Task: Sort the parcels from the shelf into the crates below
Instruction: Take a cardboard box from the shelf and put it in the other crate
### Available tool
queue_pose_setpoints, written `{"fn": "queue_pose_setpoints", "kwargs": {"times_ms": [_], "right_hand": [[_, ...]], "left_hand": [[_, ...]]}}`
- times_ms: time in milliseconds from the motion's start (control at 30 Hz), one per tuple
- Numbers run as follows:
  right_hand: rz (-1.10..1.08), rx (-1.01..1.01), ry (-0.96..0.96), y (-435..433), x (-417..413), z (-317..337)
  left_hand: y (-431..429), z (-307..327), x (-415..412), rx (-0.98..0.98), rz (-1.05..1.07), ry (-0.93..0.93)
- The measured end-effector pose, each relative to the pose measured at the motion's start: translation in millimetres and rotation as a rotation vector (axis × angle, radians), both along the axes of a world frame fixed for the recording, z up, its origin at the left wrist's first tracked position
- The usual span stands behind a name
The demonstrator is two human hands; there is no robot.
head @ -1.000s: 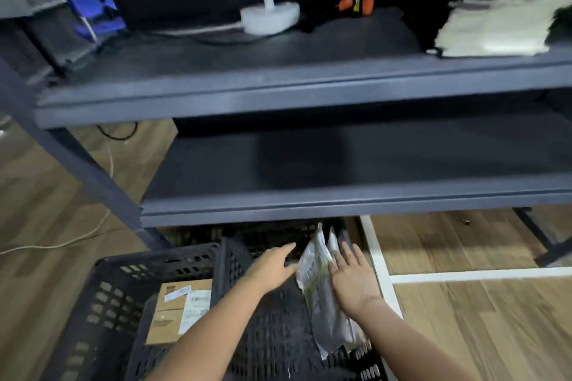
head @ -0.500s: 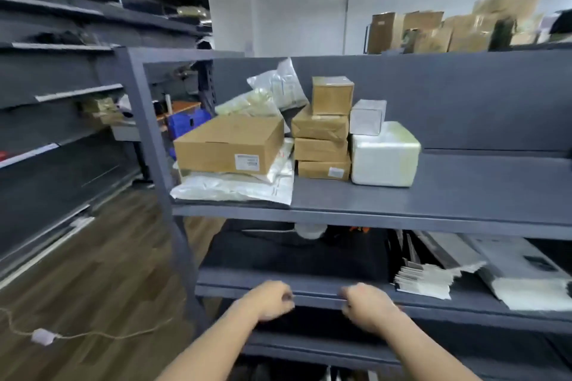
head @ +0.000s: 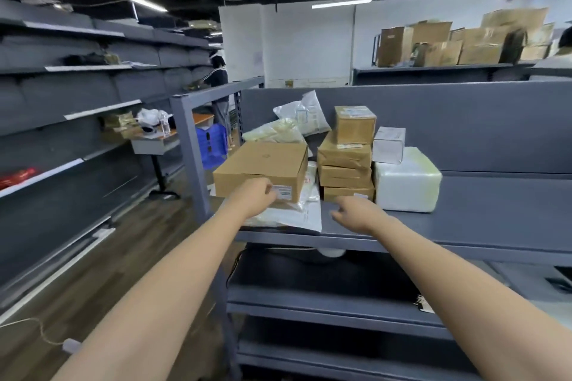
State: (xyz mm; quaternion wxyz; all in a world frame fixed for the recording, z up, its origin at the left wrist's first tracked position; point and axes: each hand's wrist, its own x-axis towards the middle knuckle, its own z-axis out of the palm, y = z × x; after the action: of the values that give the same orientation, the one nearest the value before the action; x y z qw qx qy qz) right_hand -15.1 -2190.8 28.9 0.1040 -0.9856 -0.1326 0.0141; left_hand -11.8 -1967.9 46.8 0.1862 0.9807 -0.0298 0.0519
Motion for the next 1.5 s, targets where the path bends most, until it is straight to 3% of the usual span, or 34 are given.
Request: {"fn": "queue_pose_setpoints", "kwargs": {"times_ms": [233, 467, 700, 1033, 1267, 1500], "right_hand": [[-0.031, 0.234, 0.065, 55, 49, 14], [-0.059, 0.429, 0.147, 94, 94, 21], [-0.134, 0.515, 0.236, 107, 125, 11], [-0.306, 0.935, 0.335, 96, 138, 9], [-0.345, 0.940, 0.304, 80, 122, 10], [-0.320, 0.983, 0.341, 58, 78, 12]], "left_hand": [[56, 2, 59, 0.016, 0.125, -0.045], [75, 8, 103, -0.033, 0.321, 0.074], [88, 2, 129, -0.071, 0.333, 0.136], [90, 6, 127, -0.192, 0.394, 0.049], [91, -3, 115, -0.453, 0.374, 0.066], [74, 2, 73, -0.505, 0.389, 0.076]]}}
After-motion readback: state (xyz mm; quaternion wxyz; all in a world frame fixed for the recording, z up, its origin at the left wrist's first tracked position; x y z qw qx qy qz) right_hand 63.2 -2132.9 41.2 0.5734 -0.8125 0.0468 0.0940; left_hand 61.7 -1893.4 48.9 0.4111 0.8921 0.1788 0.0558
